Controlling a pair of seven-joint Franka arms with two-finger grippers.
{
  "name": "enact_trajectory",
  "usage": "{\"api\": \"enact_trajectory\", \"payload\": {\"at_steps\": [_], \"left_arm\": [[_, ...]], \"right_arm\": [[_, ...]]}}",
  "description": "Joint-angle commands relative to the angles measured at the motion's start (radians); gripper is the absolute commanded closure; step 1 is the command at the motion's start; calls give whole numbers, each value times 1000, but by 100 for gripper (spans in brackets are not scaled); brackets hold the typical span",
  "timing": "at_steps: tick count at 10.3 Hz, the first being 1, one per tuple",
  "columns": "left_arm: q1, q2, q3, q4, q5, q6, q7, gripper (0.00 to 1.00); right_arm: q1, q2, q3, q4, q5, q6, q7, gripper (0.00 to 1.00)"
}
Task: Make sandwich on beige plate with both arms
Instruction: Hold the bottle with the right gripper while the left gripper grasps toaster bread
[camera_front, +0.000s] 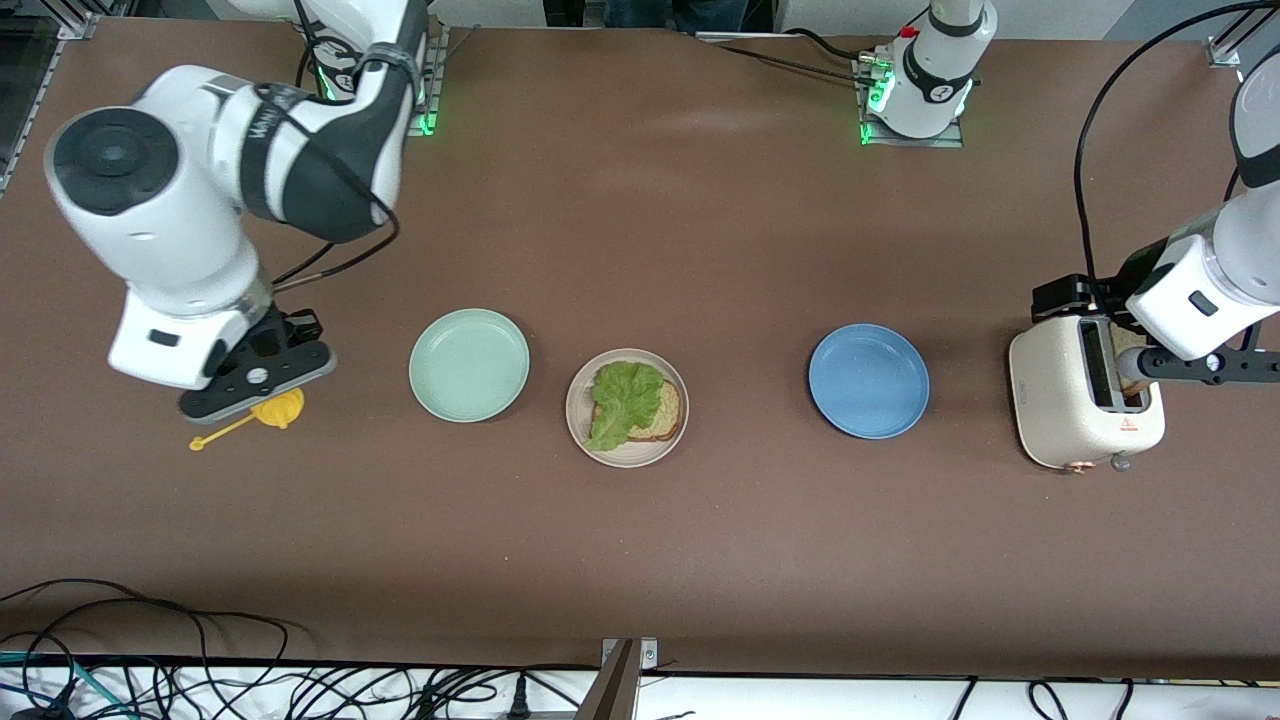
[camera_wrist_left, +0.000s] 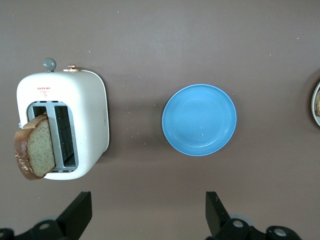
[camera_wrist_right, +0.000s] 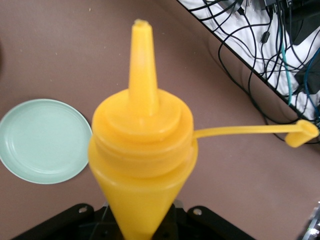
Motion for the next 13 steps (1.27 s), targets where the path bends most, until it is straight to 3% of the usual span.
{"api": "enact_trajectory", "payload": {"at_steps": [1, 4, 6, 8, 10, 11, 13], "left_arm": [[50, 13, -1, 7, -9, -4, 24, 0], [142, 56, 10, 9, -6, 82, 145, 0], [194, 95, 14, -5, 124, 169, 242, 0], [238, 135, 11, -24, 174, 208, 271, 0], [297, 113, 7, -170, 174, 338, 347, 0], [339, 86, 2, -259, 161, 425, 398, 0], [378, 57, 2, -359, 113, 466, 400, 0]], "right_arm": [[-75, -15, -39, 3, 125, -74, -14, 100], [-200, -17, -28, 6, 260, -114, -67, 100], [-311, -17, 4, 14, 363, -158, -90, 100], [-380, -17, 36, 15, 414, -173, -97, 100], [-481, -17, 82, 15, 515, -233, -97, 100], [-545, -17, 132, 14, 572, -267, -107, 100], [-648, -17, 241, 14, 626, -284, -226, 100]]}}
